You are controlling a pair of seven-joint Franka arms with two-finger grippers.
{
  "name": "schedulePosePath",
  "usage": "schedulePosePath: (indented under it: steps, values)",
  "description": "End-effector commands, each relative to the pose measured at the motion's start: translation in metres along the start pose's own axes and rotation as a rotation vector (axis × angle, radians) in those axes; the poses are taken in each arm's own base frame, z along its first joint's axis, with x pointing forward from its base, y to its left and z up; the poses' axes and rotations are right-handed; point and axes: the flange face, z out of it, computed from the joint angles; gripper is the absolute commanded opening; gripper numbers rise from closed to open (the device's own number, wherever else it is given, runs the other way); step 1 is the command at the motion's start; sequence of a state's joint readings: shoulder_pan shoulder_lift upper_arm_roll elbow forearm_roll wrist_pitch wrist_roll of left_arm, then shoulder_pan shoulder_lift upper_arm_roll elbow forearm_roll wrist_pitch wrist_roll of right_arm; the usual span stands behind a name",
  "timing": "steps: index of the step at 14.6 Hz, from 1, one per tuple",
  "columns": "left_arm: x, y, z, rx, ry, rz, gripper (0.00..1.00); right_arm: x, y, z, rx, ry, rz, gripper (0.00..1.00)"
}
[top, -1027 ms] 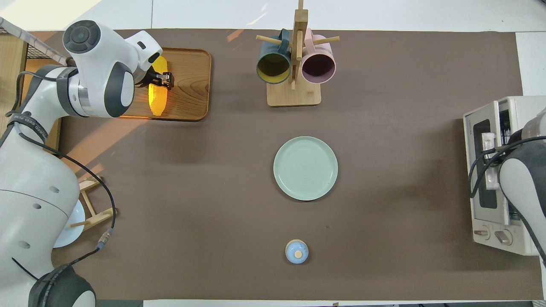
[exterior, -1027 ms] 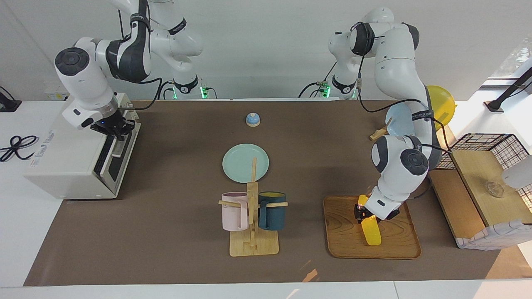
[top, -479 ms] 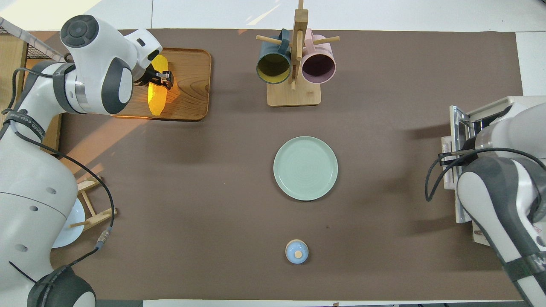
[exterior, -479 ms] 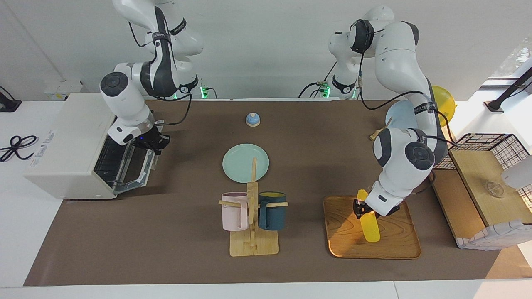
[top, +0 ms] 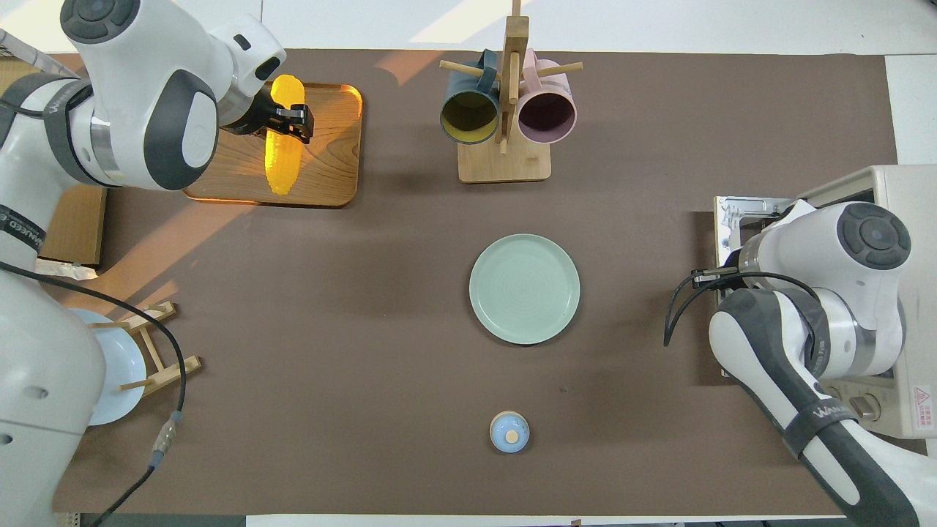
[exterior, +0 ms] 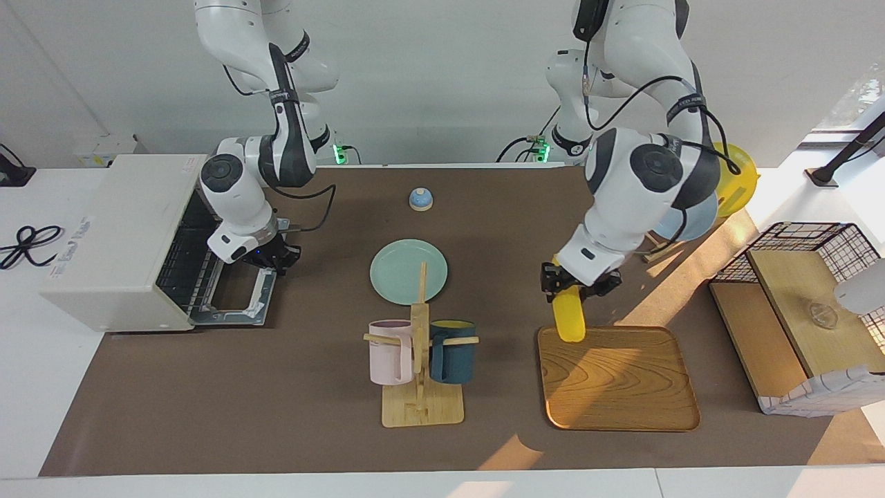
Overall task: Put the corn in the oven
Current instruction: 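Lift the corn with the left gripper and carry it toward the green plate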
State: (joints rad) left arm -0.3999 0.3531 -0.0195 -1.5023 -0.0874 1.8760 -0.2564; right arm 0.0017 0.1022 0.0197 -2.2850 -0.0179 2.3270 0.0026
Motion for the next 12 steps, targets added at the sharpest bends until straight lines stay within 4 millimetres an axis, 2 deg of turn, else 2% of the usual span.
schedulePosePath:
  steps: [1, 3, 4, 6, 7, 10, 12]
  values:
    - [-0.059, 0.038, 0.017, 0.012, -0.050, -0.038, 0.00, -0.003, 0.011, 0.003, -0.008, -0.003, 0.028, 0.00]
    - [-0.080, 0.073, 0.029, -0.005, -0.011, -0.063, 0.00, 0.002, -0.004, -0.003, 0.032, 0.002, 0.040, 0.00]
    - [-0.094, 0.096, 0.036, -0.028, 0.026, -0.080, 0.00, 0.006, -0.010, -0.005, 0.041, 0.004, 0.038, 0.14]
    - [-0.114, 0.128, 0.049, -0.053, 0.058, -0.104, 0.00, 0.013, -0.016, -0.013, 0.043, 0.013, 0.033, 0.36]
    - [-0.123, 0.148, 0.059, -0.059, 0.061, -0.106, 0.00, 0.017, -0.022, -0.021, 0.043, 0.012, 0.029, 0.55]
    - [-0.139, 0.198, 0.091, -0.098, 0.096, -0.137, 0.00, 0.025, -0.024, -0.057, 0.047, -0.030, 0.024, 0.62]
    - [-0.142, 0.222, 0.123, -0.117, 0.114, -0.151, 0.00, 0.029, -0.018, -0.086, 0.049, -0.069, 0.030, 0.65]
